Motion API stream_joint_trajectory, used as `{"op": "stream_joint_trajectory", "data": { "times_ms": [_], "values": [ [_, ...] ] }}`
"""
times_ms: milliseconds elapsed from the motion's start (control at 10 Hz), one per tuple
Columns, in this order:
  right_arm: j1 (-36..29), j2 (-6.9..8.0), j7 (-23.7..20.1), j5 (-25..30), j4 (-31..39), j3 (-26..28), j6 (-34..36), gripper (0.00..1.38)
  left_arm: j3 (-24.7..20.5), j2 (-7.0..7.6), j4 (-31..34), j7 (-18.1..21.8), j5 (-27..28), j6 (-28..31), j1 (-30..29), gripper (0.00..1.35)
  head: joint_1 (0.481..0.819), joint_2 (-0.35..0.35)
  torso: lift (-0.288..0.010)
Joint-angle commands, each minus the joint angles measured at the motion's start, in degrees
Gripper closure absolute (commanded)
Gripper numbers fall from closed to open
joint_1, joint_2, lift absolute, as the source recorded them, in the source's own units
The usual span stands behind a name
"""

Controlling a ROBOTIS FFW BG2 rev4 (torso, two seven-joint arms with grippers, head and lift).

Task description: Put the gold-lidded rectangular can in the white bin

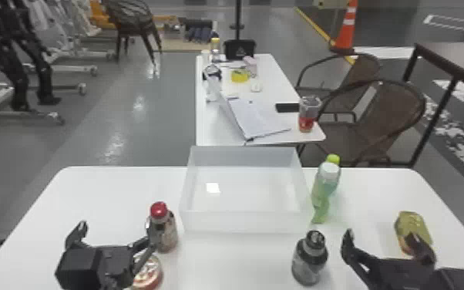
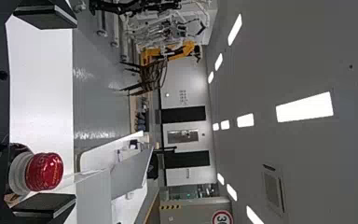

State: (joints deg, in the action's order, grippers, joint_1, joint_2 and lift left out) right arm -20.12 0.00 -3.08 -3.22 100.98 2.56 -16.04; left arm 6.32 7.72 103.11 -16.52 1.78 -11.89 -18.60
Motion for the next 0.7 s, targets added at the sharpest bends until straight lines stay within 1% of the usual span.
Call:
{"op": "stream_joint_trajectory", "data": {
  "times_ms": [0, 200, 400, 500, 600],
  "values": [
    [-1.3, 0.05, 0.7, -1.0, -2.7, 1.3, -3.1, 0.00, -0.1, -0.08, 0.0, 0.0, -0.2, -0.1, -0.1, 0.02, 0.549, 0.000, -0.100],
    [-1.9, 0.05, 0.7, 0.2, -4.5, 4.6, -4.0, 0.00, -0.1, -0.08, 0.0, 0.0, -0.2, -0.1, -0.2, 0.02, 0.549, 0.000, -0.100],
    [-1.9, 0.05, 0.4, 0.1, -6.6, 7.5, -4.7, 0.00, -0.1, -0.08, 0.0, 0.0, -0.4, 0.0, -0.3, 0.03, 0.549, 0.000, -0.100],
    [-1.7, 0.05, 0.4, -0.6, -8.7, 8.7, -5.8, 0.00, -0.2, -0.08, 0.0, 0.0, -0.5, 0.0, -0.3, 0.03, 0.549, 0.000, -0.100],
    [-0.7, 0.05, -2.9, -2.8, -12.1, 10.4, -7.4, 0.00, -0.2, -0.08, 0.0, 0.0, -0.6, 0.1, -0.4, 0.03, 0.549, 0.000, -0.100]
  ]
}}
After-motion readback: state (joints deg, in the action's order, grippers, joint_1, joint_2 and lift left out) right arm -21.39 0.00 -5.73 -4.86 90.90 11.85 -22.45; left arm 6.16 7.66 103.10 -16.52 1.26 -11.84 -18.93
